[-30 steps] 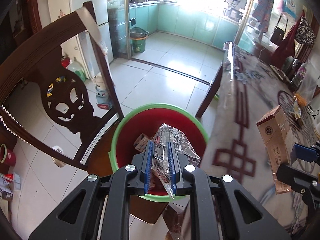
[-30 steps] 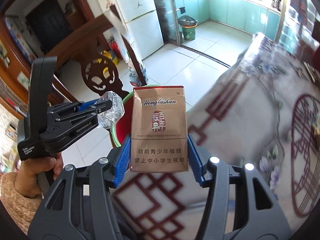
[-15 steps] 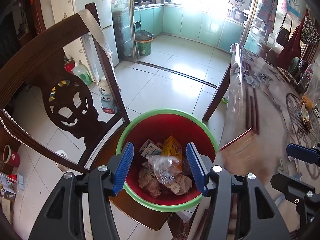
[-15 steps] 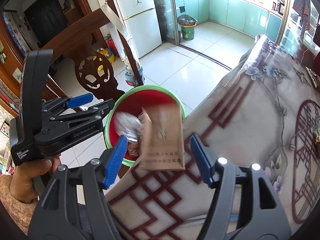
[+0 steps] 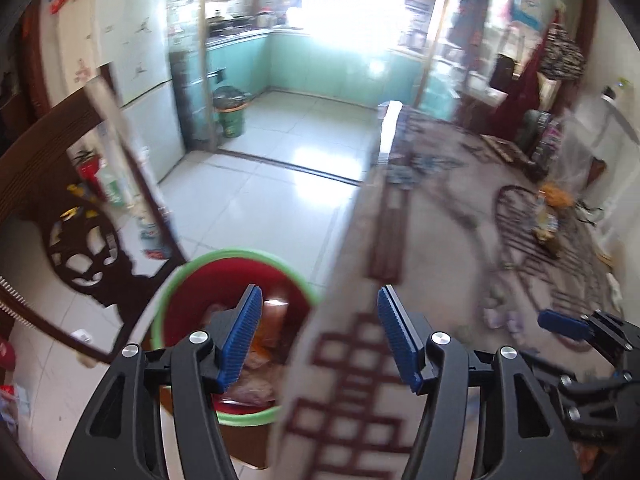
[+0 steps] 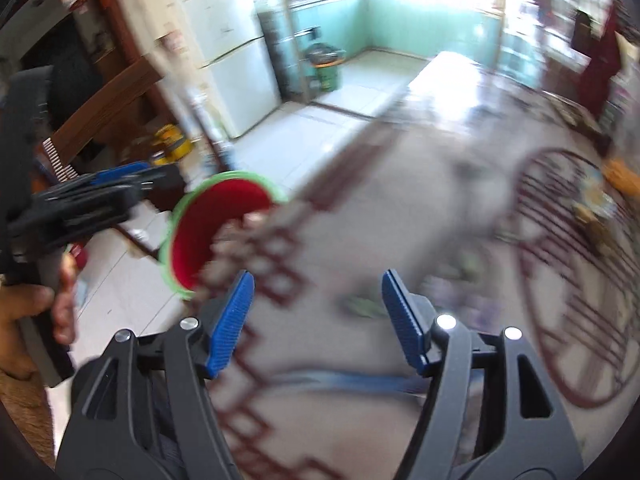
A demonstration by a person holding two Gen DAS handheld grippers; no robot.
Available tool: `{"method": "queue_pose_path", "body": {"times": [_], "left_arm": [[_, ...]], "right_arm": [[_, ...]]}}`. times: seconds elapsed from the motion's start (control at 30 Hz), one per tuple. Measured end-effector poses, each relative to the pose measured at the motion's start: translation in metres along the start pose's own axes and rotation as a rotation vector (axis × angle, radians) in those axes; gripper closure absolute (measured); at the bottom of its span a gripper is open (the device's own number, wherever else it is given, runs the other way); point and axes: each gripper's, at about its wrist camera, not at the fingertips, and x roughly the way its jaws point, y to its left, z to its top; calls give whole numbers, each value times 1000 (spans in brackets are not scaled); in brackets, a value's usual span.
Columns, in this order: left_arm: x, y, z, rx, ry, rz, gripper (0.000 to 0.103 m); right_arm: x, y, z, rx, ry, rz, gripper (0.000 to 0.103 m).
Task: Collect trash
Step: 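Grasp the blue-white snack bag with the left tool while the right tool grasps the dark cigarette pack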
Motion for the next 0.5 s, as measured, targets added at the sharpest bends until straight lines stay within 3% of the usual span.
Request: {"method": "queue_pose_path", "body": {"times": [0.1, 0.23, 0.3, 0.4, 0.5], "left_arm": [[9, -46, 1, 40, 16, -93, 44], [27, -102, -4, 90, 45, -174, 43], [39, -127, -6, 109, 75, -199, 43], [55, -158, -3, 134, 100, -227, 40], [72, -187, 10, 160, 105, -233, 40]], "right_arm": [[-13, -69, -6, 81, -28, -107, 29], [-16, -173, -1, 196, -51, -268, 28], [-2, -220, 8, 163, -18, -378, 28], [30, -267, 14, 109, 101, -425, 28], [58, -286, 18, 3, 149, -481, 29]]}}
